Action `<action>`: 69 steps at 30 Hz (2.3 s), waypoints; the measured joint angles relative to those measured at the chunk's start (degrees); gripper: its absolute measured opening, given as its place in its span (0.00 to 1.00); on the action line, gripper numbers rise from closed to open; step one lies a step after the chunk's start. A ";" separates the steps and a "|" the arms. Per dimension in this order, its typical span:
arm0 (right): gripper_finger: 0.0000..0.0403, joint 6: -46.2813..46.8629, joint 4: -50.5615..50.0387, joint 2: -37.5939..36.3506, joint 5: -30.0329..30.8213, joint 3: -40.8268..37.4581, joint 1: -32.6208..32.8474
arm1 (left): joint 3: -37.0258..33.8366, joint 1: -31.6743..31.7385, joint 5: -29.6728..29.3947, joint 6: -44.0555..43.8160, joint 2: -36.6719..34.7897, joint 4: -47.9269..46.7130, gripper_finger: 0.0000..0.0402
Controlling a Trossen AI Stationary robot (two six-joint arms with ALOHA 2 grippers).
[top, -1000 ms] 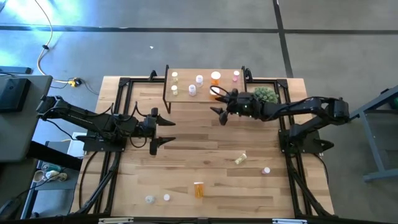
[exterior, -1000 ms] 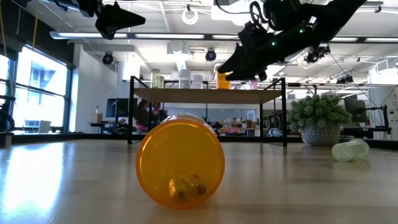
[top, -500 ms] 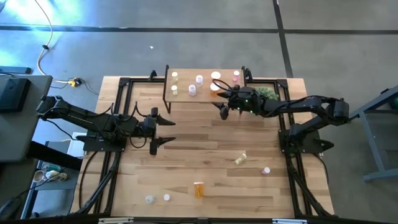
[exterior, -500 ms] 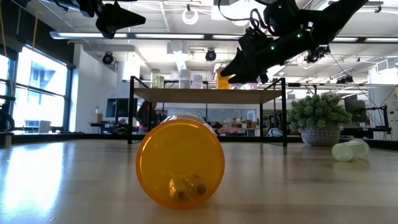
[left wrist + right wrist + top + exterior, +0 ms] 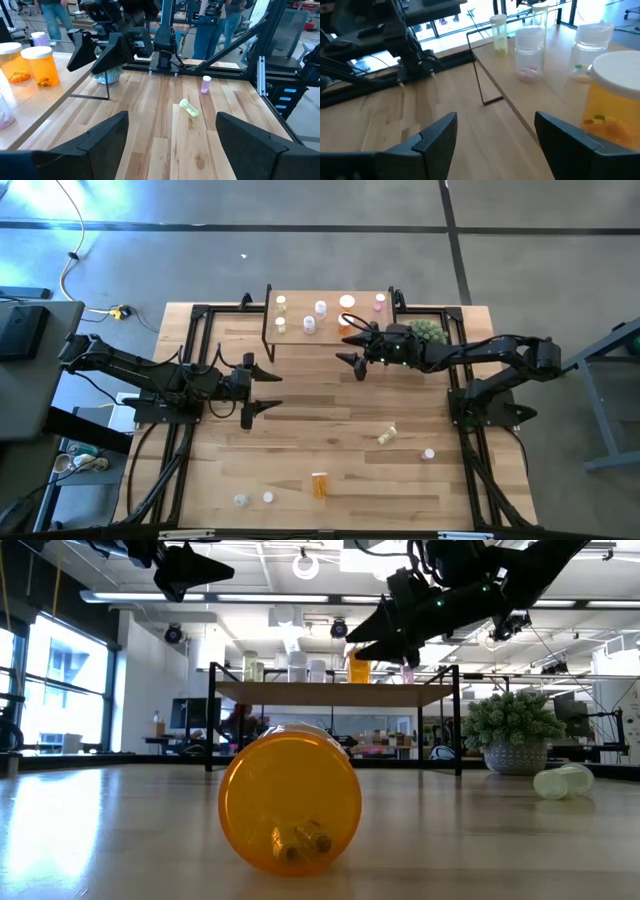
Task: Pick and place medicine bottles onto shelf by color
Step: Put the top orange pill bottle aligned with the other orange pill bottle on the shelf, then adjust the transparent pill bottle on the shelf
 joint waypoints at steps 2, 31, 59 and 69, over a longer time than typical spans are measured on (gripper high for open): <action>0.64 1.82 0.09 0.31 0.45 0.00 0.18 | 0.00 0.00 0.00 0.00 0.00 0.00 0.73; 0.64 -0.55 4.20 4.00 6.22 0.00 -4.30 | 0.00 0.00 0.00 0.11 0.00 0.02 0.73; 0.64 -13.07 -29.99 6.85 17.17 32.49 2.38 | 0.02 0.02 -9.08 5.55 0.00 -8.35 0.73; 0.64 -19.78 -39.57 14.19 18.57 48.65 -4.78 | 0.01 5.09 -15.46 7.91 0.00 -12.50 0.73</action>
